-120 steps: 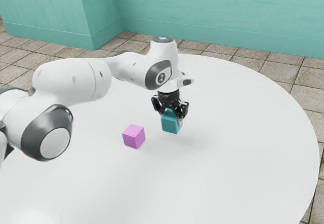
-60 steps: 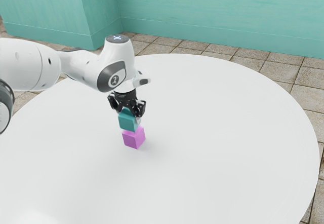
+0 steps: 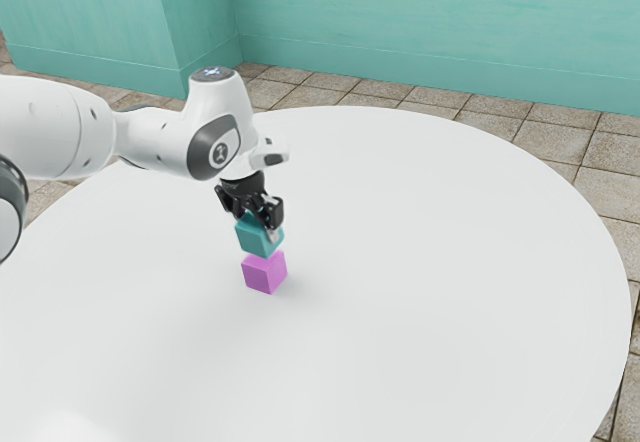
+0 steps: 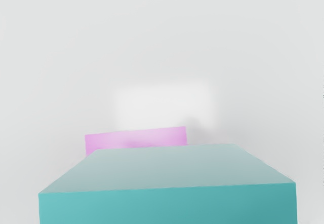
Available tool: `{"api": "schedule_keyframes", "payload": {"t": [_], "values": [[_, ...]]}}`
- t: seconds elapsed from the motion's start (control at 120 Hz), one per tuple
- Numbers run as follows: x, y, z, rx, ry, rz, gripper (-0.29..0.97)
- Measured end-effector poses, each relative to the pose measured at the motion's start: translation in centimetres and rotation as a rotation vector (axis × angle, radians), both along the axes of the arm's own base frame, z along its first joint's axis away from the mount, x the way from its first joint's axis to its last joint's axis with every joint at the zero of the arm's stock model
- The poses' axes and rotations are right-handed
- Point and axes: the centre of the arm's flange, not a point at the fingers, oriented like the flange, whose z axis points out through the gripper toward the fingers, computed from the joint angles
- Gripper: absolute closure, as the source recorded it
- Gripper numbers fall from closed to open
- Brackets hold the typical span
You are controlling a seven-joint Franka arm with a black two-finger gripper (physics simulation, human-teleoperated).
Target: Pick up the blue block with one arm, and put the blue block on the pink block with one arm
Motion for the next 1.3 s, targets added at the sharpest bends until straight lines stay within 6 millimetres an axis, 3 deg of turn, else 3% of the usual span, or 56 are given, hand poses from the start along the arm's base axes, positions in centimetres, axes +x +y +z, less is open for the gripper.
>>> {"api": "schedule_keyframes", "payload": {"t": [0.567, 0.983, 1.3], "values": [[-0.2, 1.2, -2.4, -0.024, 0.040, -0.156, 0.33], [0.1, 2.3, -3.6, -0.101, 0.017, -0.033, 0.33], [0.6, 4.1, -2.0, -0.094, 0.012, 0.025, 0.33]]}}
